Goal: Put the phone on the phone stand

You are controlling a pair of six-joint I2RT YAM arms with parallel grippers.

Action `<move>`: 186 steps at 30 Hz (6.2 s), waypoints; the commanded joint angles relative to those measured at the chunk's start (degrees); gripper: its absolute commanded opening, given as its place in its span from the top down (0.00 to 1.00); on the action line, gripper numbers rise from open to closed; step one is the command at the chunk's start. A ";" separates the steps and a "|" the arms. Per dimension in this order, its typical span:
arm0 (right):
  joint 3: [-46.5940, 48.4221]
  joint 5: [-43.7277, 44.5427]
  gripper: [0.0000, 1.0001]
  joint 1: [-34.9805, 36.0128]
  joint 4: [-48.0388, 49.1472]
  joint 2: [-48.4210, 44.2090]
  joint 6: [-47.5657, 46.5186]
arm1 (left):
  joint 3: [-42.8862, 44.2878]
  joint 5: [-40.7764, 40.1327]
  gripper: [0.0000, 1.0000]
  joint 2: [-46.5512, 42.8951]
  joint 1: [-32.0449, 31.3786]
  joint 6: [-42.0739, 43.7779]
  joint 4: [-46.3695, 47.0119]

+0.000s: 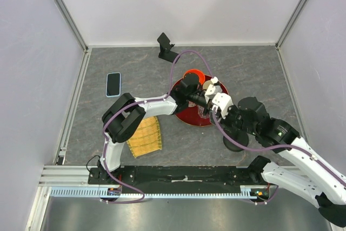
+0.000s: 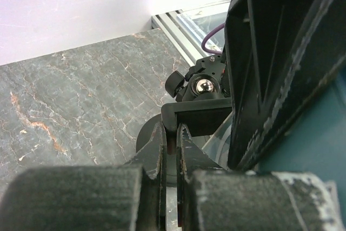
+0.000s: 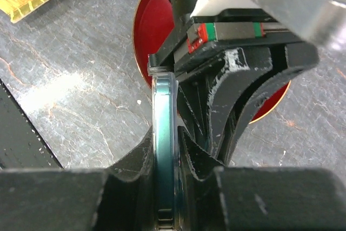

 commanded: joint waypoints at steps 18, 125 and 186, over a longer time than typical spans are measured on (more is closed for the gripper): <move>8.97 32.16 1.00 -1.37 -9.46 3.46 26.29 | -12.88 -38.30 0.98 -7.26 0.82 -12.37 19.52; 15.58 39.40 0.61 1.27 -24.15 -3.37 48.90 | -10.78 -24.18 0.47 -6.74 -3.58 -19.04 16.71; 16.10 35.53 0.28 1.18 -19.14 -19.37 41.26 | 29.48 9.86 0.98 17.00 -4.01 -49.19 20.75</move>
